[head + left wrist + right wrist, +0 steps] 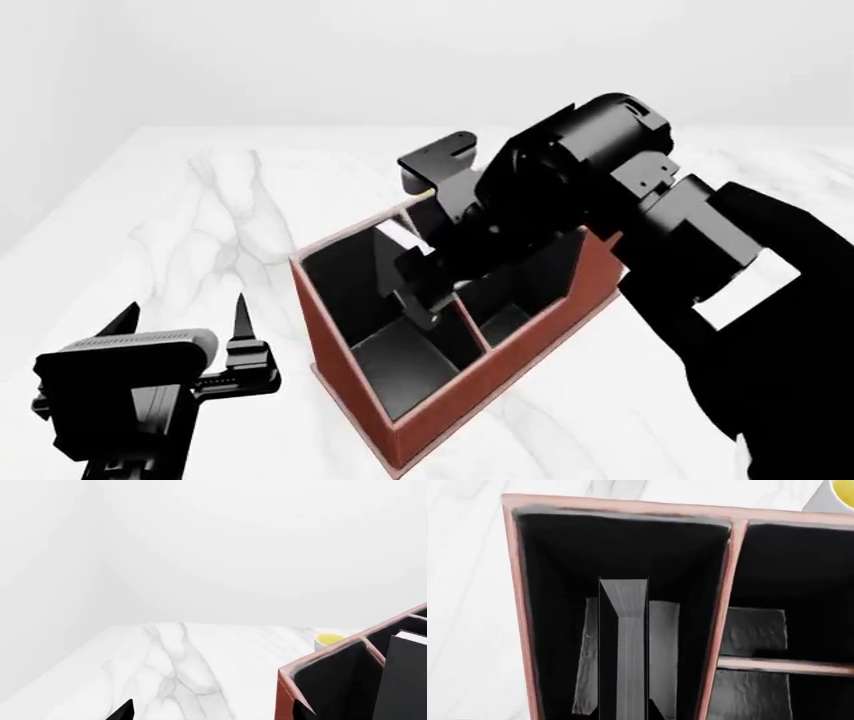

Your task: Pick up the book and place it in the left compartment of the caddy.

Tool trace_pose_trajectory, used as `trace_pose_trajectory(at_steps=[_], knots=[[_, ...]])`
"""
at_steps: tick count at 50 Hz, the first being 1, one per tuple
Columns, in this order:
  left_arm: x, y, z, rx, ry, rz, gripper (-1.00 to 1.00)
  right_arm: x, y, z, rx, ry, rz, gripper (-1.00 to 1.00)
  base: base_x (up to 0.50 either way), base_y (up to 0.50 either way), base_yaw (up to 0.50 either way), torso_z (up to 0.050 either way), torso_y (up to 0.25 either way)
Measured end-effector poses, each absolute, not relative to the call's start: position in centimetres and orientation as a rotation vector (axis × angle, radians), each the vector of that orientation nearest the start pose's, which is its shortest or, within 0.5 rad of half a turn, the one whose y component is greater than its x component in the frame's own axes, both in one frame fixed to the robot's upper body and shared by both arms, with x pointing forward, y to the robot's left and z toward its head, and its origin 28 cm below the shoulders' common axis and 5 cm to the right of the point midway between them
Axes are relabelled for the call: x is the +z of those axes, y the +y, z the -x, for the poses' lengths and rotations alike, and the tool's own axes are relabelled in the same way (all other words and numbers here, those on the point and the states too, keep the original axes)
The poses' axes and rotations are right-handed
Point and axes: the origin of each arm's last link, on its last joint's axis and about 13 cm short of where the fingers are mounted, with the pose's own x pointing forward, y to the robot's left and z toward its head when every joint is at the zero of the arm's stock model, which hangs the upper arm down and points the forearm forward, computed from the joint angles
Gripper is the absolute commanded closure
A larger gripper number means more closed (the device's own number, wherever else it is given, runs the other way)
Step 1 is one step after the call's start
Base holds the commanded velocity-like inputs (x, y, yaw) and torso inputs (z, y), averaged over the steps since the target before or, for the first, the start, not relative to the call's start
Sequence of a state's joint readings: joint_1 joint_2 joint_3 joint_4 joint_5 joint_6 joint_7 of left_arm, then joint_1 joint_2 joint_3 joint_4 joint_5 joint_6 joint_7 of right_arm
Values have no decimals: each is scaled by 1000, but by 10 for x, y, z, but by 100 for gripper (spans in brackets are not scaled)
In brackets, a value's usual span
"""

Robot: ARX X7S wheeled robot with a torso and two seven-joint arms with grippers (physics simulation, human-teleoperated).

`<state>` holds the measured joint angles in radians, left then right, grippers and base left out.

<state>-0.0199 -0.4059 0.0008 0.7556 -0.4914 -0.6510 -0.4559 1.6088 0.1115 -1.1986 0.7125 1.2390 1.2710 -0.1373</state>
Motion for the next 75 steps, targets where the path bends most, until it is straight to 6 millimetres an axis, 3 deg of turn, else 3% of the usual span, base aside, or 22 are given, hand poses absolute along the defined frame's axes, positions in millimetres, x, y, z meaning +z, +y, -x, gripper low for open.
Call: trace_pose_trajectory(at_steps=[24, 59, 75], knots=[[132, 241, -181, 125, -60, -15, -100, 229, -23, -367, 761, 932, 335, 100, 0, 0, 0, 0, 1], [131, 242, -180, 128, -59, -13, -100, 175, -22, -373, 755, 972, 336, 100, 0, 0, 0, 0, 1], [130, 242, -180, 128, -57, -13, -100, 162, -23, -372, 742, 980, 335, 100, 0, 0, 0, 0, 1]])
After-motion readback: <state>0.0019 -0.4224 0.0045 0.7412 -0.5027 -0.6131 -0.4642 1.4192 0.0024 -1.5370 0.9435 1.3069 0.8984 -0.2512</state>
